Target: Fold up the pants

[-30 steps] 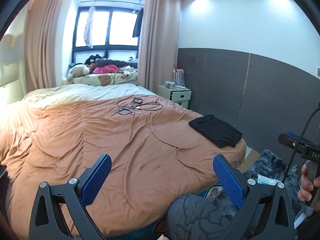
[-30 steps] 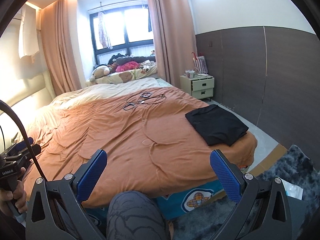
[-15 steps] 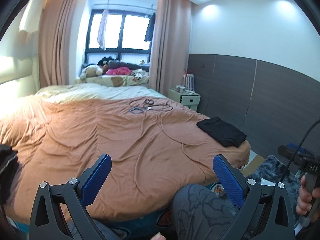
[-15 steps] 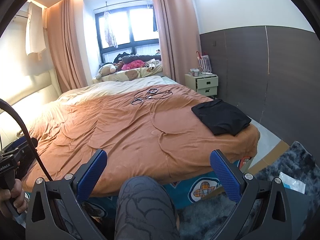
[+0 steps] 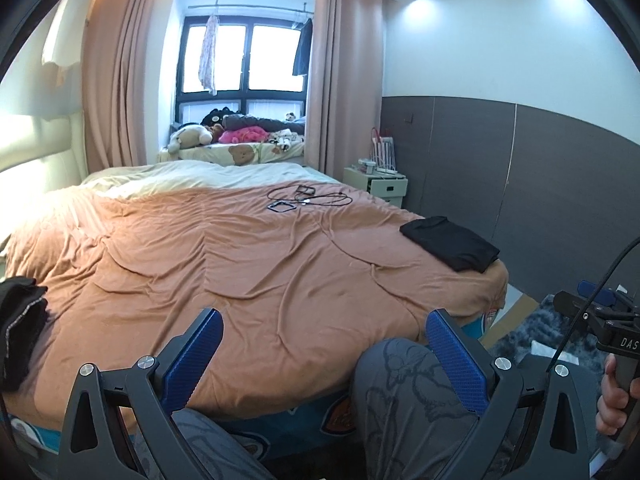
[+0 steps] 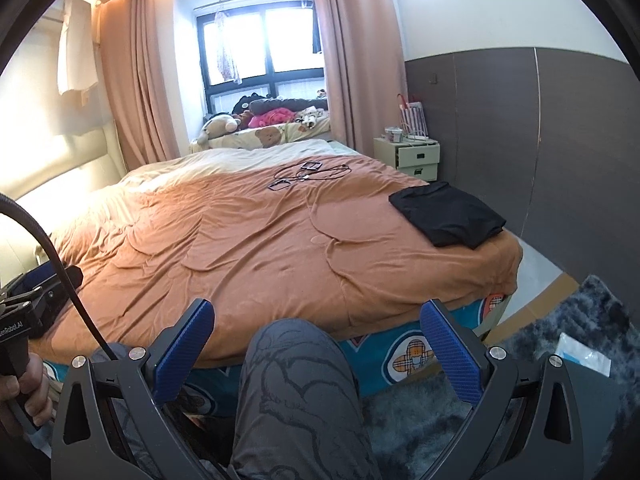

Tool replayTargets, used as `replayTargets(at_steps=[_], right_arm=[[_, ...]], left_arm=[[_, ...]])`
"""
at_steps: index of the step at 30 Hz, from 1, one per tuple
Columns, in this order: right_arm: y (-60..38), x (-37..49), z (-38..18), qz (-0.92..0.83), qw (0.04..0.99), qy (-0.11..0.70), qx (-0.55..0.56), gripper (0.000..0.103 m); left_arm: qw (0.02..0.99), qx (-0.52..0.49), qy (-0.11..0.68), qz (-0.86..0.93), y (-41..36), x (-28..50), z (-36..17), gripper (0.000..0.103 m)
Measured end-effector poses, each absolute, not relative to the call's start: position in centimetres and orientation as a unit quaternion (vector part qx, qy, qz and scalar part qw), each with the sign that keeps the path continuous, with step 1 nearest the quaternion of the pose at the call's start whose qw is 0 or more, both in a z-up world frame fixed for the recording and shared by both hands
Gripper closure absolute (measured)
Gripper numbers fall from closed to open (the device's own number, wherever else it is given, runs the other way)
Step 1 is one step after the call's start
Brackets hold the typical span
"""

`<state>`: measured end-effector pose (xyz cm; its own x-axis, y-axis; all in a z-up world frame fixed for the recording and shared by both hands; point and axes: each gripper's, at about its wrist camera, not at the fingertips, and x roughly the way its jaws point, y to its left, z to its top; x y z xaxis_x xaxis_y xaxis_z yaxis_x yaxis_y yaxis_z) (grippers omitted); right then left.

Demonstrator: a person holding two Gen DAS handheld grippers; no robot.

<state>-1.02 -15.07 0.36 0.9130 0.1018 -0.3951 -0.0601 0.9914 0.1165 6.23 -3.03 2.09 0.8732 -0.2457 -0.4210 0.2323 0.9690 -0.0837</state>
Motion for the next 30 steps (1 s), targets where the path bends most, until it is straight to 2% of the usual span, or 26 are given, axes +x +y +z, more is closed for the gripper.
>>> replayTargets(at_steps=[30], right_arm=[[-15.0,-1.0,0.2,0.03,0.975,0.214,0.049,0.0]], left_arm=[[0.973,-0.015,0.201,-0.116,-1.9,4.7,3.0,0.001]])
